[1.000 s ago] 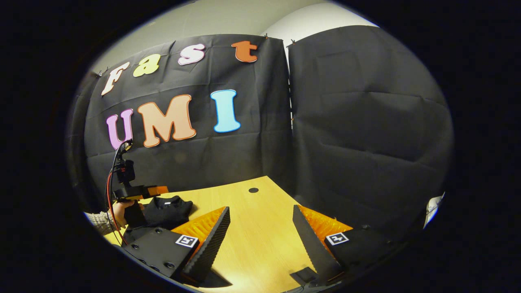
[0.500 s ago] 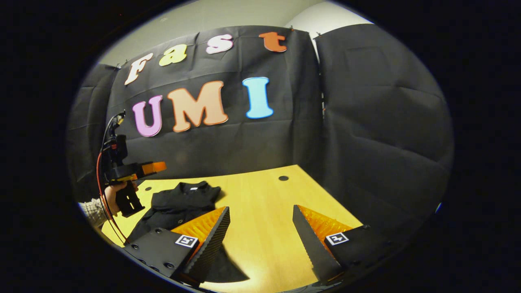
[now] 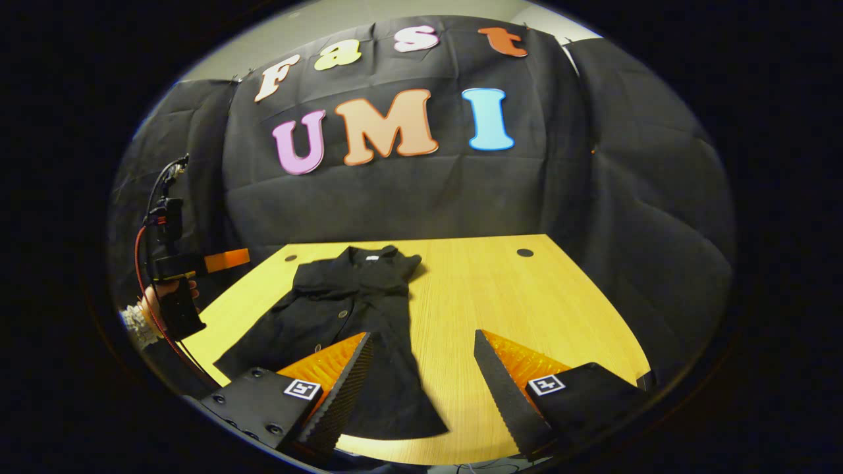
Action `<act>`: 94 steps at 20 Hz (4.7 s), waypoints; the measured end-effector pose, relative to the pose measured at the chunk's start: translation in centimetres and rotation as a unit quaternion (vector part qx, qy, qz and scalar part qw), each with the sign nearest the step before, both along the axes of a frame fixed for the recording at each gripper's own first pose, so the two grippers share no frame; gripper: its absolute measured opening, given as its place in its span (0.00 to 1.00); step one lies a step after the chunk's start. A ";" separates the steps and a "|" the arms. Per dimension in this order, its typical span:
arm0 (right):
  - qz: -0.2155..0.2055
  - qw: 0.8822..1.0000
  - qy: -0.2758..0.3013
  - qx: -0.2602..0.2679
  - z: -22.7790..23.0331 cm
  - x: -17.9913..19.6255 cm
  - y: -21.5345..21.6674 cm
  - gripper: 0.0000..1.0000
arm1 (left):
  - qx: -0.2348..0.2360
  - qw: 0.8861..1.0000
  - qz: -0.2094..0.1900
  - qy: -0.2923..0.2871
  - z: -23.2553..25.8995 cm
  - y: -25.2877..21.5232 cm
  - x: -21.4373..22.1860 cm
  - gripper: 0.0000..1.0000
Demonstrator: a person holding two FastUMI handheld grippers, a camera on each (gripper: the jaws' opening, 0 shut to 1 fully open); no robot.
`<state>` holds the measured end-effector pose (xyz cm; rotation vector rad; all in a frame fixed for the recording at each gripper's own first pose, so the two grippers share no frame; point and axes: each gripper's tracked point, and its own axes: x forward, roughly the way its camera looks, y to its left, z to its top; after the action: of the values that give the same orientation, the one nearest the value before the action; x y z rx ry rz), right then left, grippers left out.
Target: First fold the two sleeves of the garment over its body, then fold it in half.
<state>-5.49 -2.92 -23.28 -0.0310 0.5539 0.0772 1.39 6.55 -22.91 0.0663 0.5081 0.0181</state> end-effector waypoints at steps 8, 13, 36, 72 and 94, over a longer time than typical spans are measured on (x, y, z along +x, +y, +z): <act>0.026 0.996 0.083 -0.010 -7.5 -2.2 1.9 0.98 | 0.040 0.992 0.011 0.116 -5.6 2.7 -11.8 0.92; 0.012 0.992 0.120 -0.020 -11.3 -3.3 1.6 0.95 | 0.040 0.982 0.010 0.186 -8.5 3.1 -16.4 0.91; 0.024 0.979 0.195 -0.060 -17.6 -6.7 1.0 0.96 | 0.055 0.959 0.014 0.276 -13.3 4.7 -22.5 0.90; 0.049 0.992 0.109 -0.050 -9.1 2.4 7.9 0.02 | -0.075 0.981 -0.029 0.175 -8.0 2.0 -10.8 0.00; 0.029 0.999 -0.002 -0.046 0.4 22.7 7.1 0.02 | -0.099 0.994 -0.030 0.029 -1.8 -1.5 11.8 0.00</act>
<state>17.22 4.20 -22.89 -0.1364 0.5523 0.1085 13.23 5.06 -24.74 -0.1123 0.5627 -0.0935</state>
